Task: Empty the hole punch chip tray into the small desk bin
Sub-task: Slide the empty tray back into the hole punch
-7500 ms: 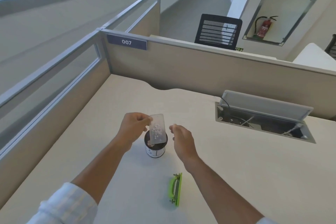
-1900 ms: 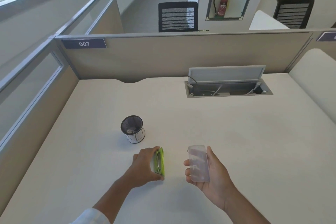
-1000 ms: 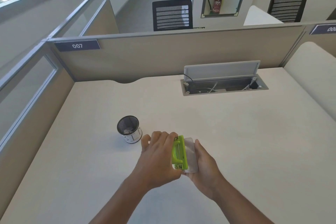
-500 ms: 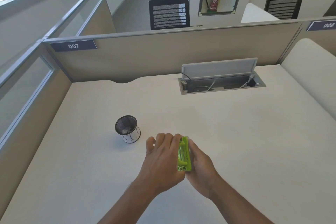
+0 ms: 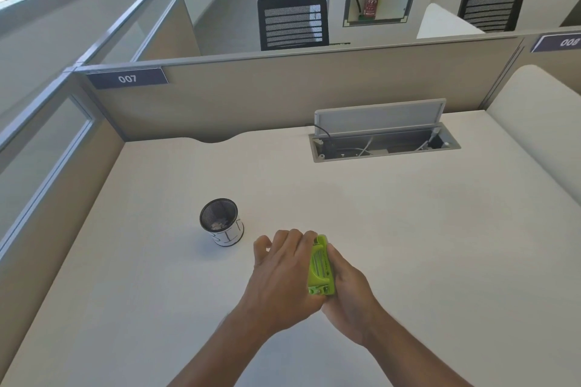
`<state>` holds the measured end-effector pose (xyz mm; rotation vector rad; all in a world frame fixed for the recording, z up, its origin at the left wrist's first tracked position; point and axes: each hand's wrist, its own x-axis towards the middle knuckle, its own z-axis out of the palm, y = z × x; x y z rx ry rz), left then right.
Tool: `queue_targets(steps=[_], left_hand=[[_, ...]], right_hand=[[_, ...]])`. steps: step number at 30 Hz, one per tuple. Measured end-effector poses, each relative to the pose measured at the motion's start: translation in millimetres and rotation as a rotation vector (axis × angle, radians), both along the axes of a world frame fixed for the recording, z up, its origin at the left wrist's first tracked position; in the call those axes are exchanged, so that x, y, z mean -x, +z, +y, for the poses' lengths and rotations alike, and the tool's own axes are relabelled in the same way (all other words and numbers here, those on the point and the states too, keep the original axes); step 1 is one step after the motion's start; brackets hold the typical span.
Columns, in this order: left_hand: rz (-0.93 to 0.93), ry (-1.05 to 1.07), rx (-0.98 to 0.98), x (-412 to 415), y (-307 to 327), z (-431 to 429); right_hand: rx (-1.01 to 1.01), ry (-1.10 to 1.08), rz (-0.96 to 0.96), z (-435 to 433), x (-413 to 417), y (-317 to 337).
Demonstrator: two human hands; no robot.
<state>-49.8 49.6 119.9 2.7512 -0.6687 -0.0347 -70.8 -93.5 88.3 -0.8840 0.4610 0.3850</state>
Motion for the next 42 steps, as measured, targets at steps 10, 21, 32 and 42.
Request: queue_targets(steps=[10,21,32,42], left_hand=[[0.343,0.149,0.331,-11,-3,15],[0.758,0.390,0.938,-17,-14,25],[0.867,0.442,1.255,-18,-20,20],[0.915,0.583,1.389,-25,-28,25]], right_hand=[[0.144,0.027,-0.049,-6,-1,8],[0.075,0.047,-0.042,-2,2,7],[0.187,0.087,-0.045,1,-1,-1],[0.255,0.112,-0.064,2,-4,-6]])
